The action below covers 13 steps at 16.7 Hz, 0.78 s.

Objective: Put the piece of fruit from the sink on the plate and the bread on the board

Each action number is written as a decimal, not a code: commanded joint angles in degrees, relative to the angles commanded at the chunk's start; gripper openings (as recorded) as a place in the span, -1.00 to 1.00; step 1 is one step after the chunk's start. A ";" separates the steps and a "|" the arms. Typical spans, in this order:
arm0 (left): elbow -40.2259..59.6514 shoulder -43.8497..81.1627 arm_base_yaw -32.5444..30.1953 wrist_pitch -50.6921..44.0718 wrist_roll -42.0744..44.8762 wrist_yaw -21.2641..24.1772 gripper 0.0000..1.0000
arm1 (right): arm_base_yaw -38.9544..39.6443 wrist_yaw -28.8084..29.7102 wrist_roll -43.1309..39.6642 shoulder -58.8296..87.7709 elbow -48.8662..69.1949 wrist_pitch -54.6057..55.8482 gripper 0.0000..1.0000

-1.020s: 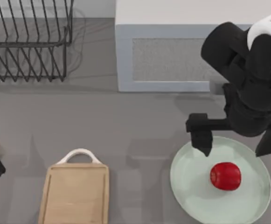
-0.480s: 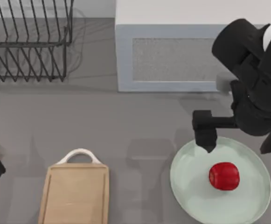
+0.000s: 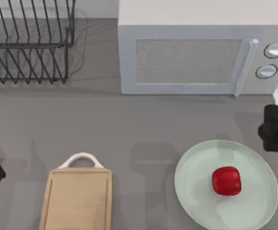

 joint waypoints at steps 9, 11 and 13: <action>0.00 0.00 0.00 0.00 0.00 0.00 1.00 | -16.56 0.00 -16.93 -47.37 -36.71 33.32 1.00; 0.00 0.00 0.00 0.00 0.00 0.00 1.00 | -19.21 0.00 -19.64 -53.82 -42.35 38.59 1.00; 0.00 0.00 0.00 0.00 0.00 0.00 1.00 | -21.06 0.00 -21.53 -57.89 -46.16 42.25 1.00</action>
